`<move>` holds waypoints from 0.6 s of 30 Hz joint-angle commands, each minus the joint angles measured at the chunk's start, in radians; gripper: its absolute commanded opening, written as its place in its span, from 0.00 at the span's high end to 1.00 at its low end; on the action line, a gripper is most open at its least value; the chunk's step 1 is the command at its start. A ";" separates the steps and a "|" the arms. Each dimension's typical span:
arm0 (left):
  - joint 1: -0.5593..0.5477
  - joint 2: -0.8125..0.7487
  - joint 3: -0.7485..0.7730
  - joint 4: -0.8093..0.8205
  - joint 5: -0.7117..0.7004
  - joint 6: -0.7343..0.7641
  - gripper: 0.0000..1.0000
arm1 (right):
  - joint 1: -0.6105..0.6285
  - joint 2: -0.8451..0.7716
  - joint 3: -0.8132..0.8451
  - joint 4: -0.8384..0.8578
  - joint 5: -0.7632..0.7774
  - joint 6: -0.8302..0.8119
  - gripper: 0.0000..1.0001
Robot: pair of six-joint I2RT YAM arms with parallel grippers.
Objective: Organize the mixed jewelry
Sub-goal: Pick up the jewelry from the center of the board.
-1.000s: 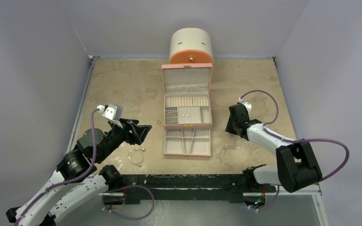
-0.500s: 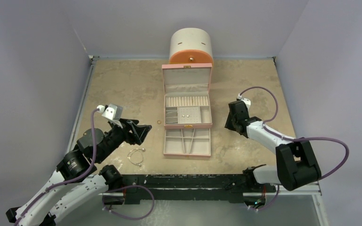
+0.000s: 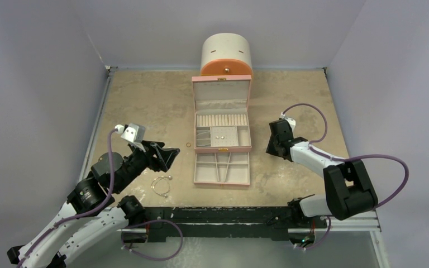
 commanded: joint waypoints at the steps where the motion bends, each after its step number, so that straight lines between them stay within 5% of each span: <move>1: 0.006 0.000 0.004 0.027 0.011 0.015 0.33 | -0.003 -0.014 0.016 -0.021 -0.027 0.017 0.69; 18: 0.009 -0.018 0.002 0.027 0.018 0.015 0.33 | -0.002 -0.023 -0.010 -0.046 -0.045 0.037 0.77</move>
